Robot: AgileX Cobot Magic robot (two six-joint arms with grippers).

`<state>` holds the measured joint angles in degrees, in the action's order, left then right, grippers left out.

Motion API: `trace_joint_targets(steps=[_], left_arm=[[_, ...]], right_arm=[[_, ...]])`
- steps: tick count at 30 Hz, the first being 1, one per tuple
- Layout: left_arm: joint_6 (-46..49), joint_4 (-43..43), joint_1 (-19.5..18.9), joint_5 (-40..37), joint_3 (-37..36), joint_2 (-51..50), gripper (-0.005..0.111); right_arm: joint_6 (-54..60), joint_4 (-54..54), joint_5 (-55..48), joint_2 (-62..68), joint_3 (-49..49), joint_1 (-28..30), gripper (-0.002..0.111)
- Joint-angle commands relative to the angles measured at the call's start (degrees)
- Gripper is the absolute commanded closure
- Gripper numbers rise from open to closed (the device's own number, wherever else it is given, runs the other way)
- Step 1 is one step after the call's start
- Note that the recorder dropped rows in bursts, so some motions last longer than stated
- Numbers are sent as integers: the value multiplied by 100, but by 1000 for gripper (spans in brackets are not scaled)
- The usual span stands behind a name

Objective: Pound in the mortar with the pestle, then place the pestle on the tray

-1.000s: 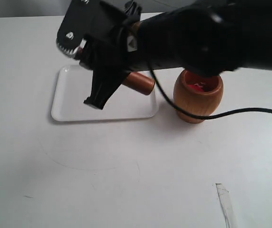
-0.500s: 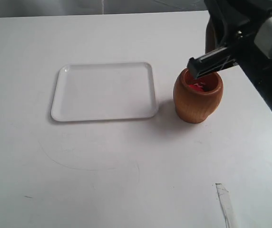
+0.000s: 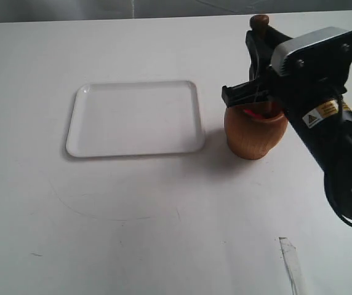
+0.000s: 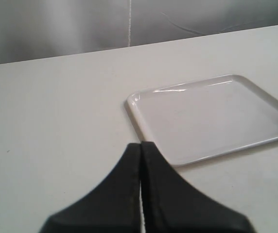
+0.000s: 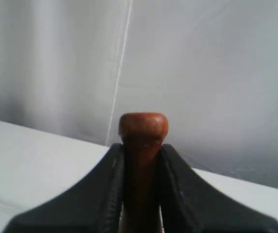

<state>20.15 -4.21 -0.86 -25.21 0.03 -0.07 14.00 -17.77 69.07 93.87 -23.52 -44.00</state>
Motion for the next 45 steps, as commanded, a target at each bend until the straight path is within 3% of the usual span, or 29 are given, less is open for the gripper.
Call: trace_joint_targets(steps=[1, 8, 21, 36, 45], left_arm=[[-47, 42, 44, 17, -3, 7, 107], [-47, 42, 44, 17, -3, 7, 107], [-47, 42, 44, 17, -3, 7, 107], [-47, 42, 44, 17, -3, 7, 107], [-47, 42, 44, 17, -3, 7, 107]], right_arm=[[-33, -15, 89, 660, -114, 22, 108], [-70, -54, 89, 881, -114, 10, 108], [49, 488, 89, -1158, -114, 10, 108], [49, -21, 89, 1097, -88, 10, 108], [193, 37, 89, -1, -99, 0, 108]])
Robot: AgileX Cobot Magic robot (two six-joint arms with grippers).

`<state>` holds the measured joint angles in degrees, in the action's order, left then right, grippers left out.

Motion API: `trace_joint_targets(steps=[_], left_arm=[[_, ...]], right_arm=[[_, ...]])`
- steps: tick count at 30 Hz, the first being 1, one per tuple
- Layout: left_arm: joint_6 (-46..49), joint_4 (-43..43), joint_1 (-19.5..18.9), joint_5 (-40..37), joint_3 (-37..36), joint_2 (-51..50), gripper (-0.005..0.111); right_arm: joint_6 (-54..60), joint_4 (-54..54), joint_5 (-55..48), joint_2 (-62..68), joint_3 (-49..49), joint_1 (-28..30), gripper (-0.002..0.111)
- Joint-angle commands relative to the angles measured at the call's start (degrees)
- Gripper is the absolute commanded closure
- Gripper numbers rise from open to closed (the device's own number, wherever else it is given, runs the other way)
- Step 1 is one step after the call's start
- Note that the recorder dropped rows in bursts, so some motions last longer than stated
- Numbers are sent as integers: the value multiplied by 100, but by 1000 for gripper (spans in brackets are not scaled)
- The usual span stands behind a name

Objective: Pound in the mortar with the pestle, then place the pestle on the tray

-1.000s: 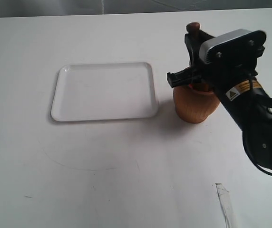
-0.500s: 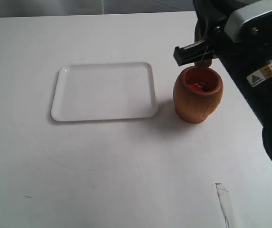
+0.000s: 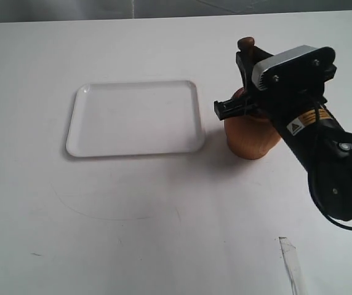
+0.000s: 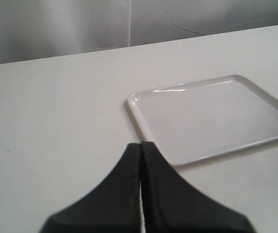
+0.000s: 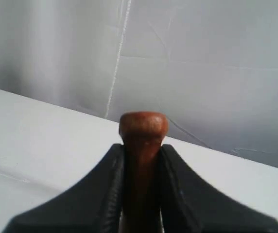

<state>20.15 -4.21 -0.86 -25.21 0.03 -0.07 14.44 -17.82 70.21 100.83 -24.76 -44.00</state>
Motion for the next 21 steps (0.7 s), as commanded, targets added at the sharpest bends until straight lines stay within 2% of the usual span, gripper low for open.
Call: trace_joint_targets(steps=[1, 6, 10, 21], left_arm=[[-47, 42, 44, 17, -3, 7, 107], [-47, 42, 44, 17, -3, 7, 107], [-47, 42, 44, 17, -3, 7, 107], [-47, 42, 44, 17, -3, 7, 107]], right_arm=[[194, 120, -25, -935, 25, 0, 108], [194, 398, -25, -1856, 25, 0, 108], [194, 318, -25, -1975, 25, 0, 108], [194, 37, -25, -306, 25, 0, 108]])
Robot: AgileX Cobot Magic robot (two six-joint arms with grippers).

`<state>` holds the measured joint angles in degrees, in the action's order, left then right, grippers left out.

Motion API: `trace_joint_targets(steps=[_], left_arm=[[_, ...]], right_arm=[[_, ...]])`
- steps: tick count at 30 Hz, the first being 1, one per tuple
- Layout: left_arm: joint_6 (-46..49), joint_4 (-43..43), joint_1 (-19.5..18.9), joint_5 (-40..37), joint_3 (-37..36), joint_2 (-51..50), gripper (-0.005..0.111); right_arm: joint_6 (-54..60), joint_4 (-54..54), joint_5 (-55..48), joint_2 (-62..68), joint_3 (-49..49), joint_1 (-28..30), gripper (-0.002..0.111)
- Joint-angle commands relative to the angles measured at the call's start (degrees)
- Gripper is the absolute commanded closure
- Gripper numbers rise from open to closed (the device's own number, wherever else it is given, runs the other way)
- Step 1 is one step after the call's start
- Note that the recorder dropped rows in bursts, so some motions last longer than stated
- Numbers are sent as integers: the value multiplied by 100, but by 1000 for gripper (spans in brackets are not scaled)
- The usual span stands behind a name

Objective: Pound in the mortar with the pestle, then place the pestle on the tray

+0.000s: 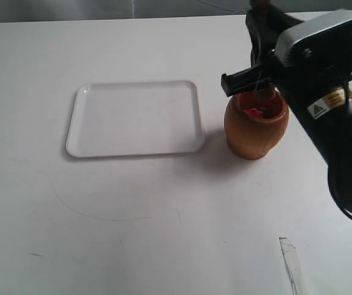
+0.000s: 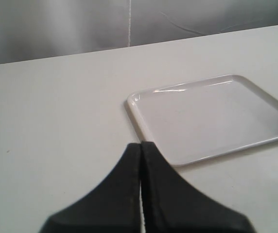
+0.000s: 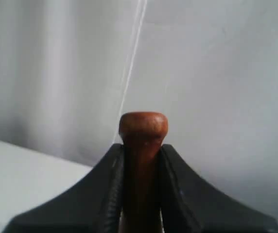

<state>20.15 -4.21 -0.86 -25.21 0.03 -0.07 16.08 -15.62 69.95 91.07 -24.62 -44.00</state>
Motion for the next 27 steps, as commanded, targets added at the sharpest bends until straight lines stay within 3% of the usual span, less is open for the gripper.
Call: trace_joint_targets(steps=[1, 8, 20, 27], left_arm=[[-47, 42, 44, 17, -3, 7, 107], [-47, 42, 44, 17, -3, 7, 107], [-47, 42, 44, 17, -3, 7, 107], [-47, 42, 44, 17, -3, 7, 107]], right_arm=[[20, -183, 1, 815, 11, 0, 108], [20, -309, 1, 1192, 11, 0, 108], [57, 256, -141, -1187, 11, 0, 108], [316, 222, -468, -195, 11, 0, 108]])
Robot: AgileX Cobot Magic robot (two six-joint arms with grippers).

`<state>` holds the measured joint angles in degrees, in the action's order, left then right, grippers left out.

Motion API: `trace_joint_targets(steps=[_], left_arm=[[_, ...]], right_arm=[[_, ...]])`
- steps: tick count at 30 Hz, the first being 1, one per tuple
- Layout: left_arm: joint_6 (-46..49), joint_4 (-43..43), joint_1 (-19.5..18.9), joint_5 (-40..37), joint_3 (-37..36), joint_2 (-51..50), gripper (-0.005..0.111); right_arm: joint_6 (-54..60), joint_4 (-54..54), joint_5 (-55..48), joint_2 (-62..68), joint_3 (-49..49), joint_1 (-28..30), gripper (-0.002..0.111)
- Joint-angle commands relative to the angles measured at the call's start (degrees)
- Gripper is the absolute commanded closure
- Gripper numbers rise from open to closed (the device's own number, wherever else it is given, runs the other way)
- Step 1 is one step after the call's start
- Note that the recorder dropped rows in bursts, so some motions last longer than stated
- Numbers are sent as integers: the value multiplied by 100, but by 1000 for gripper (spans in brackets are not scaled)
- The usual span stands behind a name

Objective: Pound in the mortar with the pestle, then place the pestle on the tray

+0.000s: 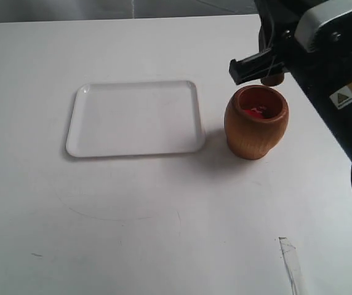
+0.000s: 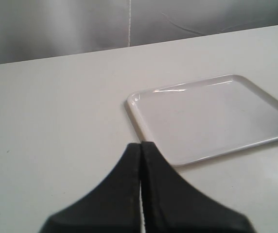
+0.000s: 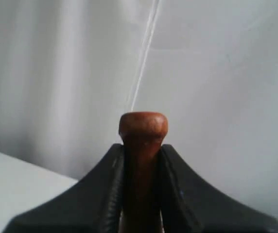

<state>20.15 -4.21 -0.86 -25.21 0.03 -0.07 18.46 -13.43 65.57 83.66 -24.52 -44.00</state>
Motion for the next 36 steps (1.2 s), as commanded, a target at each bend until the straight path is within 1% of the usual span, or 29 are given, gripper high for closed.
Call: trace_joint_targets(steps=[1, 6, 10, 12, 14, 16, 18, 20, 22, 25, 27, 31, 36], left_arm=[[-47, 42, 44, 17, -3, 7, 107], [-47, 42, 44, 17, -3, 7, 107], [-47, 42, 44, 17, -3, 7, 107], [-47, 42, 44, 17, -3, 7, 107], [-47, 42, 44, 17, -3, 7, 107], [-47, 42, 44, 17, -3, 7, 107], [-47, 42, 44, 17, -3, 7, 107], [-47, 42, 44, 17, -3, 7, 107], [-47, 42, 44, 17, -3, 7, 107], [-47, 42, 44, 17, -3, 7, 107], [-47, 42, 44, 17, -3, 7, 107], [-47, 42, 44, 17, -3, 7, 107], [-47, 42, 44, 17, -3, 7, 107]], right_arm=[[77, -51, -18, 811, 1, 0, 108], [77, -236, 198, 1764, 1, 0, 108], [77, -262, 439, 1851, 1, 0, 108], [97, -363, 439, 1737, 1, 0, 108], [252, -336, 439, 1308, -144, 0, 108], [252, 45, 439, 719, -288, 0, 108], [57, 702, 374, 230, -579, 0, 108], [-376, 1061, -549, 35, -961, 0, 108], [-978, 1343, -1900, -5, -1517, 0, 108], [-1558, 1656, -3698, 306, -2383, 0, 108], [-1846, 1804, -4408, 663, -2875, 0, 108], [-2134, 1804, -5138, 1599, -3766, -10, 108], [-2322, 1843, -5443, 2812, -4589, -141, 108]])
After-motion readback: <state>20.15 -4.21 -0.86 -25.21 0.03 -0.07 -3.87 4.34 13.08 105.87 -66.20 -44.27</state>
